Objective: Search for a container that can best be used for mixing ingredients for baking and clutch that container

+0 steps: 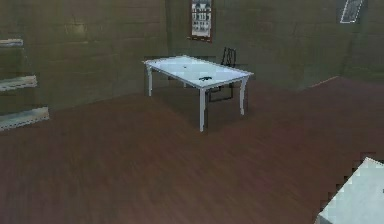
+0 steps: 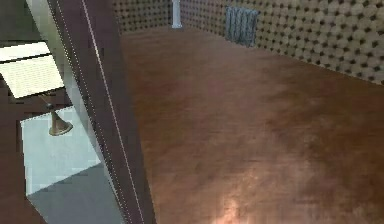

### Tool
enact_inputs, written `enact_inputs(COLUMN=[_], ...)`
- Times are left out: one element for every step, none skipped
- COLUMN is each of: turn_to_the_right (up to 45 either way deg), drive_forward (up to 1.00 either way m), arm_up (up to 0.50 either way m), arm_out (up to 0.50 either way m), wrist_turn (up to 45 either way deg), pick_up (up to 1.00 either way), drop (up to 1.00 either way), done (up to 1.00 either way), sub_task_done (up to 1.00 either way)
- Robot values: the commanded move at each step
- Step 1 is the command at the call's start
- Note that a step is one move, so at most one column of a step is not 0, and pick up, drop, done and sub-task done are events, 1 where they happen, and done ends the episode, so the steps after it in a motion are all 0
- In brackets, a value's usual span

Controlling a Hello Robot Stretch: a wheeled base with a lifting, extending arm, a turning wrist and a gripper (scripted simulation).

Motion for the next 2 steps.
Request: enact_inputs(turn_to_the_right=[-24.0,-3.0], drive_forward=[0.0,0.0], arm_up=[0.0,0.0], arm_out=[0.0,0.0], wrist_turn=[0.0,0.0], pick_up=[0.0,0.0], drop=[0.0,0.0], done=[0.0,0.0], sub_task_done=[0.0,0.0])
